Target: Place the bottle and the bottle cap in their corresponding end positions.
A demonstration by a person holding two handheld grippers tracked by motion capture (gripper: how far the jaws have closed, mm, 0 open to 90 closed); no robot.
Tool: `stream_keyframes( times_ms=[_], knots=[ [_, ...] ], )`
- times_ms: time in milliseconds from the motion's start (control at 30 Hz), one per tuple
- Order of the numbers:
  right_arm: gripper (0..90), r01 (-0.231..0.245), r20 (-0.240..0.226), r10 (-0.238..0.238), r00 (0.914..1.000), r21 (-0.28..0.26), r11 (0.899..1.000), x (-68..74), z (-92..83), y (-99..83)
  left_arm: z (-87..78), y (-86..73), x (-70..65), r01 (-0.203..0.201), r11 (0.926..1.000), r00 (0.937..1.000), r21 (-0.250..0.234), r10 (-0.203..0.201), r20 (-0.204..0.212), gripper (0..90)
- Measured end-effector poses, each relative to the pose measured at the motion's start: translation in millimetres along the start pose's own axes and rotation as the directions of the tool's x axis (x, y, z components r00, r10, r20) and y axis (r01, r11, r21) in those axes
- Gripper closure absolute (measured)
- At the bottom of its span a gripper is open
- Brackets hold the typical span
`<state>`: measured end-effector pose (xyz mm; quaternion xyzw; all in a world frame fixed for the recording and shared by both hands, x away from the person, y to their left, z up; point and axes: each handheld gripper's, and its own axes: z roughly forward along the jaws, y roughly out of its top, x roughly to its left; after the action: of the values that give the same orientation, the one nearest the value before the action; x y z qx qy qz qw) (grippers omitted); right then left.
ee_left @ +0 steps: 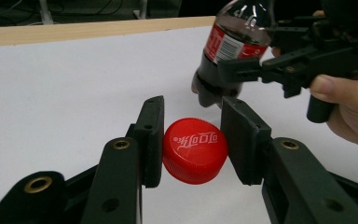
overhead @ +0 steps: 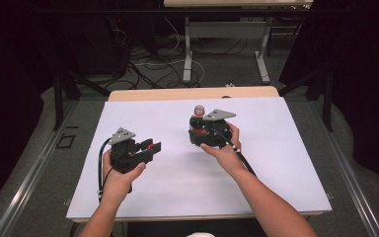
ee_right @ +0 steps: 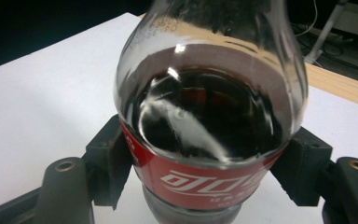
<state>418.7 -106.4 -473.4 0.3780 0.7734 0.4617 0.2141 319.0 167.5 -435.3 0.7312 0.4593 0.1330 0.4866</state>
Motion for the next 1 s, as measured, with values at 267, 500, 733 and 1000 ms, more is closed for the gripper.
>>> stream_keyframes(
  times_ms=[267, 500, 733, 1000],
  knots=[
    [29.3, -0.022, 0.031, 0.021, 0.9993, 0.013, 1.000, -9.2, 32.2, -2.6, -3.1, -5.5, 6.5, 0.017, 0.9998, 0.9999, -0.004, -0.017, 0.001, 61.5],
    [29.3, -0.034, 0.057, 0.033, 0.9978, 0.014, 0.999, -18.3, 48.8, -10.2, -4.0, -9.0, 12.3, 0.028, 0.9996, 0.9996, -0.005, -0.028, -0.003, 61.4],
    [29.3, -0.041, 0.045, 0.040, 0.9982, 0.036, 0.998, -20.6, 57.9, -22.9, -2.5, -10.5, 15.1, 0.036, 0.9993, 0.9993, 0.002, -0.036, -0.007, 61.4],
    [29.0, -0.032, 0.046, 0.031, 0.9985, 0.019, 0.999, -15.9, 57.5, -36.5, 1.2, -12.5, 14.8, 0.030, 0.9995, 0.9995, 0.010, -0.029, -0.009, 61.4]
  ],
)
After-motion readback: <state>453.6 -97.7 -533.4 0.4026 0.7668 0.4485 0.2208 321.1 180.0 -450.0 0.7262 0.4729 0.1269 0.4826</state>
